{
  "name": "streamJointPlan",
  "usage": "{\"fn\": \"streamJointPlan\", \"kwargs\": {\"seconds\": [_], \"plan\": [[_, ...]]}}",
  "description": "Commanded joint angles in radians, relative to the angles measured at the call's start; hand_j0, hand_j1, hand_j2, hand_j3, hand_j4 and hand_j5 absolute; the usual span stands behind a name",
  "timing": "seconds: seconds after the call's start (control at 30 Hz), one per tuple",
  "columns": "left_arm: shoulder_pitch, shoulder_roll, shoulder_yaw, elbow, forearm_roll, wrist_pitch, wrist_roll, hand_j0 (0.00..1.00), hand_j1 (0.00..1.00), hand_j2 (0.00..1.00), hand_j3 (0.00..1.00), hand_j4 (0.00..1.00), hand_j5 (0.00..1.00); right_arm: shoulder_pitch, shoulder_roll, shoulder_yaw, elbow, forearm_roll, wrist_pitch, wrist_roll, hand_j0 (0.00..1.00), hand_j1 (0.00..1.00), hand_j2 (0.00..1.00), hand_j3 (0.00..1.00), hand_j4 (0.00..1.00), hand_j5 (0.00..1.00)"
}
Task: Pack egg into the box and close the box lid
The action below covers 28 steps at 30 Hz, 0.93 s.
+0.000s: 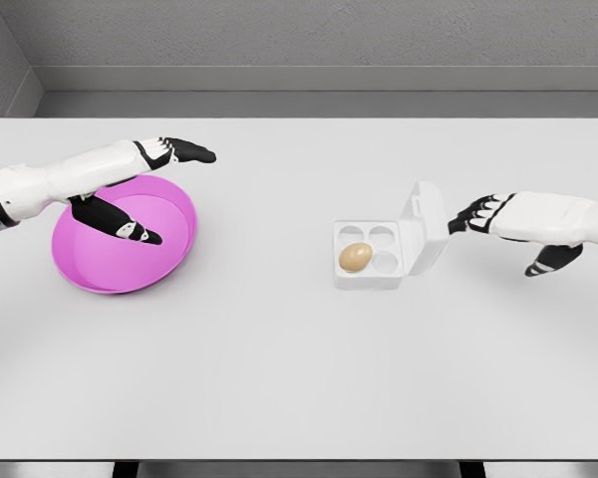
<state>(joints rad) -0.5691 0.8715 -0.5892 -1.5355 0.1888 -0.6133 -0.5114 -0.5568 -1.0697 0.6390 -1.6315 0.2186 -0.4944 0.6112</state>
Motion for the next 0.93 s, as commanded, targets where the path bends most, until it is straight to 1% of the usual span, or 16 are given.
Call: {"fn": "streamJointPlan", "kwargs": {"seconds": [0.0, 0.2, 0.33, 0.43, 0.5, 0.57, 0.67, 0.7, 0.73, 0.77, 0.8, 0.83, 0.9], "plan": [[0.0, 0.001, -0.001, 0.0, 0.009, 0.002, 0.001, 1.0, 1.0, 1.0, 1.0, 1.0, 1.0, 0.0, 0.002, 0.001, -0.008, -0.005, 0.002, 0.0, 1.0, 1.0, 1.0, 1.0, 1.0, 1.0], [0.0, 0.0, -0.001, 0.002, 0.009, 0.002, 0.001, 1.0, 1.0, 1.0, 1.0, 1.0, 1.0, -0.006, 0.013, -0.001, -0.011, -0.005, 0.002, 0.0, 1.0, 1.0, 1.0, 1.0, 1.0, 1.0], [0.0, 0.0, -0.001, 0.002, 0.009, 0.002, 0.001, 1.0, 1.0, 1.0, 1.0, 1.0, 1.0, -0.017, 0.082, 0.002, -0.01, -0.005, 0.005, 0.0, 1.0, 1.0, 1.0, 1.0, 1.0, 1.0], [0.0, 0.003, -0.001, 0.002, 0.009, 0.002, 0.001, 1.0, 1.0, 1.0, 1.0, 1.0, 1.0, -0.021, 0.112, 0.002, -0.01, -0.007, 0.005, 0.0, 1.0, 1.0, 1.0, 1.0, 1.0, 1.0], [0.0, 0.003, -0.001, 0.002, 0.009, 0.002, 0.001, 1.0, 1.0, 1.0, 1.0, 1.0, 1.0, -0.031, 0.155, 0.028, -0.004, -0.007, 0.01, 0.0, 1.0, 1.0, 1.0, 1.0, 1.0, 1.0], [0.0, 0.003, -0.001, 0.002, 0.009, 0.002, 0.001, 1.0, 1.0, 1.0, 1.0, 1.0, 1.0, -0.031, 0.185, 0.045, 0.002, -0.005, 0.013, 0.0, 1.0, 1.0, 1.0, 1.0, 1.0, 1.0], [0.0, 0.003, -0.001, 0.012, 0.009, 0.002, 0.001, 1.0, 1.0, 1.0, 1.0, 1.0, 1.0, -0.046, 0.18, 0.042, 0.004, -0.005, 0.013, 0.0, 1.0, 1.0, 1.0, 1.0, 1.0, 1.0], [0.0, 0.001, -0.001, 0.012, 0.009, 0.002, 0.001, 1.0, 1.0, 1.0, 1.0, 1.0, 1.0, -0.067, 0.172, 0.03, 0.005, -0.007, 0.01, 0.0, 1.0, 1.0, 1.0, 1.0, 1.0, 1.0], [0.0, 0.001, -0.001, 0.012, 0.009, 0.002, 0.001, 1.0, 1.0, 1.0, 1.0, 1.0, 1.0, -0.094, 0.151, 0.002, 0.012, -0.007, 0.01, 0.0, 1.0, 1.0, 1.0, 1.0, 1.0, 1.0], [0.0, 0.001, -0.001, 0.012, 0.009, 0.002, 0.001, 1.0, 1.0, 1.0, 1.0, 1.0, 1.0, -0.092, 0.119, -0.033, 0.01, -0.008, 0.008, 0.0, 1.0, 1.0, 1.0, 1.0, 1.0, 1.0], [0.0, 0.001, -0.001, 0.014, 0.009, 0.002, 0.001, 1.0, 1.0, 1.0, 1.0, 1.0, 1.0, -0.092, 0.103, -0.056, 0.012, -0.008, 0.01, 0.0, 1.0, 1.0, 1.0, 1.0, 1.0, 1.0], [0.0, 0.003, -0.001, 0.015, 0.009, 0.002, 0.001, 1.0, 1.0, 1.0, 1.0, 1.0, 1.0, -0.089, 0.085, -0.061, 0.013, -0.008, 0.01, 0.0, 1.0, 1.0, 1.0, 1.0, 1.0, 1.0], [0.0, 0.004, 0.002, 0.014, 0.009, 0.002, 0.002, 1.0, 1.0, 1.0, 1.0, 1.0, 1.0, -0.086, 0.079, -0.067, 0.038, -0.008, 0.01, 0.0, 1.0, 1.0, 1.0, 1.0, 1.0, 1.0]]}}
